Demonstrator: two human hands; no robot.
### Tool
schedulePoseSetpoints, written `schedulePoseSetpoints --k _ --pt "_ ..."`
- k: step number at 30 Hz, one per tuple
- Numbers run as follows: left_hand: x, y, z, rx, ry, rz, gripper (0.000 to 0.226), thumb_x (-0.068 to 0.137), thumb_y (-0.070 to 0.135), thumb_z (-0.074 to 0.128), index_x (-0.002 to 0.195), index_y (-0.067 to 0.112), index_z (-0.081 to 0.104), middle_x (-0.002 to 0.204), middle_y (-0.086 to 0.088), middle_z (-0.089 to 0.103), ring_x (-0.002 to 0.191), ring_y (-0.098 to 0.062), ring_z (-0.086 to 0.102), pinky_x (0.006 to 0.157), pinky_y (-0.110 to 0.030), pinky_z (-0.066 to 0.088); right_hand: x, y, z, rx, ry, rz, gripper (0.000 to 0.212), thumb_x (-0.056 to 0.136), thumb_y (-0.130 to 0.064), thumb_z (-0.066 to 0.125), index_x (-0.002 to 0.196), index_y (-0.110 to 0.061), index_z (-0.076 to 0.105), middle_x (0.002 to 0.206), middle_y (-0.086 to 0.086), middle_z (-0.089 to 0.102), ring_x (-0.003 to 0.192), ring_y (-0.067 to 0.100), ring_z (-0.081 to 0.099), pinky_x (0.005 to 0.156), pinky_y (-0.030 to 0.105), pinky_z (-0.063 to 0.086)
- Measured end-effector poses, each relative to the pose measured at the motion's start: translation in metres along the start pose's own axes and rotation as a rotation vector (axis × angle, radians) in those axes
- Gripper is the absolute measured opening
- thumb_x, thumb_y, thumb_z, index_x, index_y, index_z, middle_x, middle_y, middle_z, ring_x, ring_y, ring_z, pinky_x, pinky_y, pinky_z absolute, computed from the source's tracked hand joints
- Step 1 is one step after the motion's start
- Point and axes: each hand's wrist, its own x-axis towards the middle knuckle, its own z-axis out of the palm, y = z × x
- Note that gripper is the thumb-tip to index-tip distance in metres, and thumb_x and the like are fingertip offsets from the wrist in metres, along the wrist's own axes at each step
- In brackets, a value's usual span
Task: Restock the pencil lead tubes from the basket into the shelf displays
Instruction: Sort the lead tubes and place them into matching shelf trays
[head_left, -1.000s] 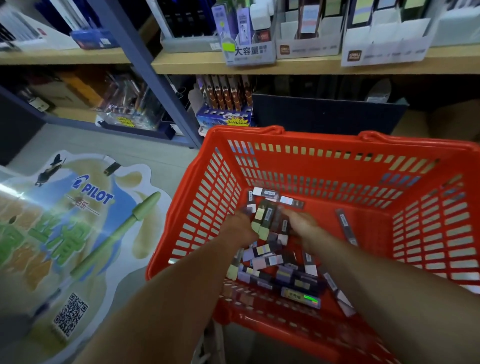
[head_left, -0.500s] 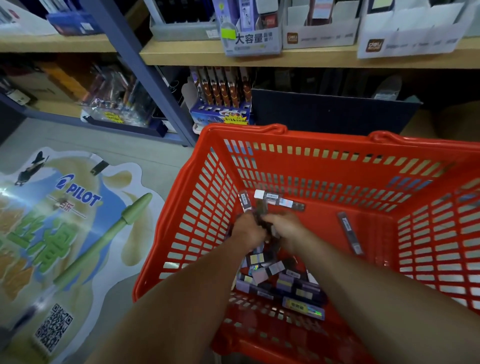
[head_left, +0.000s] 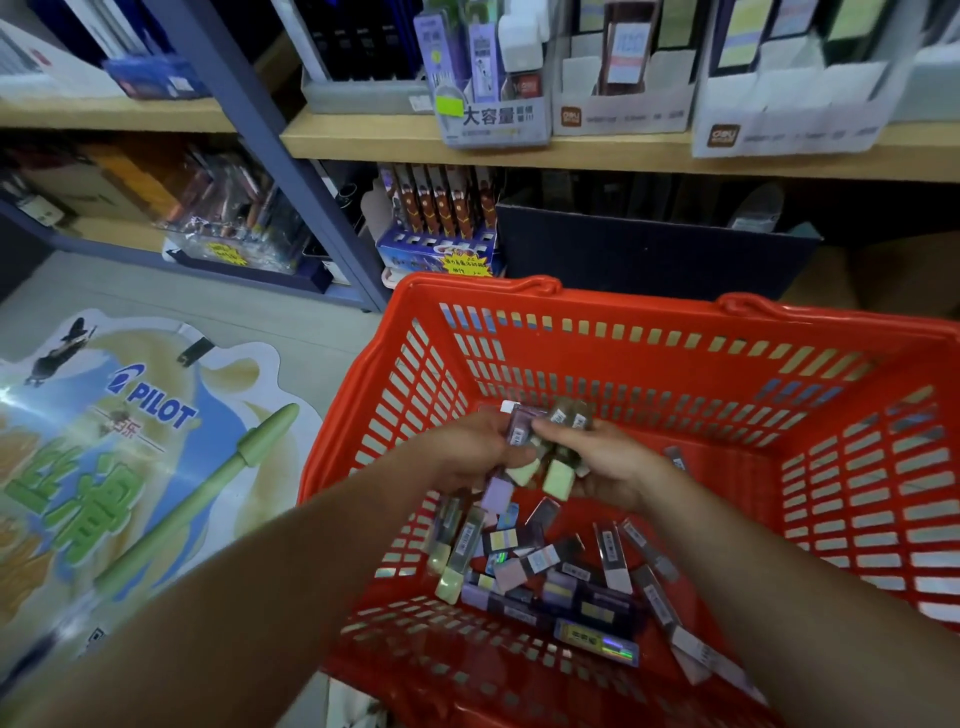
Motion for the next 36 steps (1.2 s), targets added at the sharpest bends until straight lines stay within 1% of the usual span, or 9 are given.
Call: schedulePoseSetpoints --k 2,7,12,16,22,27,31,34,36 --pt "-0.014 0.017 -0.008 0.010 -0.036 0.002 0.020 0.097 0.011 0.055 0.115 0.018 0.059 0.103 -0.011 0.069 0.098 -0.029 0.065 0.098 -0.050 0.048 -0.007 -0.008 0.000 0.028 -0.032 -0.028 0.042 0.074 -0.030 0.079 0.107 -0.006 0.069 0.093 0.009 0.073 0.079 0.023 0.068 0.068 0.034 0.055" --pt "-0.057 0.068 -0.031 0.187 -0.072 0.038 0.023 0.099 0.015 0.050 0.121 0.009 0.055 0.086 -0.001 0.066 0.070 -0.010 0.062 0.063 -0.021 0.055 -0.033 -0.038 -0.001 0.096 -0.227 -0.135 0.029 0.079 -0.026 0.071 0.102 -0.008 0.068 0.080 0.007 0.068 0.053 0.010 0.058 0.049 0.022 0.048" --pt "-0.099 0.110 -0.058 0.319 -0.086 0.132 0.012 0.098 0.016 0.052 0.106 0.010 0.059 0.064 0.005 0.053 0.054 -0.009 0.044 0.054 -0.024 0.042 -0.057 -0.064 0.002 0.396 -0.332 -0.198 0.024 0.082 -0.023 0.065 0.101 -0.008 0.064 0.074 0.008 0.060 0.042 0.007 0.046 0.035 0.015 0.037" --pt "-0.124 0.148 -0.073 0.454 -0.096 0.273 0.012 0.097 0.016 0.056 0.088 0.009 0.055 0.058 0.006 0.046 0.050 -0.009 0.036 0.049 -0.024 0.034 -0.079 -0.087 -0.003 0.402 -0.297 -0.351 0.045 0.064 -0.015 0.087 0.101 -0.010 0.063 0.075 0.003 0.059 0.046 0.006 0.043 0.034 0.014 0.033" --pt "-0.130 0.194 -0.070 0.331 0.214 0.590 0.006 0.087 0.015 0.069 0.084 0.011 0.065 0.055 -0.003 0.051 0.045 -0.013 0.041 0.045 -0.023 0.034 -0.120 -0.130 -0.004 0.060 -0.147 -0.585 0.021 0.074 -0.009 0.070 0.092 -0.007 0.060 0.067 0.001 0.055 0.045 0.009 0.041 0.038 0.018 0.029" --pt "-0.130 0.222 -0.059 0.113 0.127 0.717 0.015 0.073 0.017 0.073 0.084 0.011 0.065 0.061 -0.002 0.057 0.053 -0.014 0.046 0.044 -0.021 0.036 -0.134 -0.148 -0.002 0.197 -0.047 -0.639 0.011 0.089 0.003 0.057 0.093 -0.005 0.064 0.084 0.022 0.057 0.044 0.012 0.040 0.038 0.020 0.031" --pt "-0.135 0.238 -0.056 0.160 0.083 0.798 0.021 0.072 0.020 0.072 0.086 0.007 0.064 0.056 0.002 0.056 0.048 -0.011 0.045 0.043 -0.020 0.037 -0.145 -0.153 0.001 0.293 -0.085 -0.621 0.015 0.080 -0.006 0.064 0.095 -0.007 0.064 0.079 0.019 0.066 0.044 0.011 0.041 0.037 0.017 0.032" --pt "-0.140 0.248 -0.053 0.273 0.286 0.842 0.027 0.068 0.039 0.078 0.074 0.015 0.066 0.057 -0.005 0.055 0.046 -0.013 0.043 0.042 -0.020 0.034 -0.156 -0.158 0.002 0.268 -0.102 -0.655 0.021 0.078 -0.018 0.066 0.097 -0.009 0.067 0.087 0.019 0.071 0.047 0.013 0.048 0.036 0.016 0.034" --pt "-0.142 0.255 -0.047 0.273 0.386 0.898 0.022 0.072 0.036 0.075 0.062 0.019 0.066 0.049 -0.002 0.052 0.039 -0.009 0.040 0.038 -0.017 0.033 -0.164 -0.163 0.005 0.211 -0.101 -0.708 0.020 0.079 -0.021 0.065 0.097 -0.013 0.070 0.098 0.021 0.073 0.051 0.015 0.053 0.038 0.017 0.037"
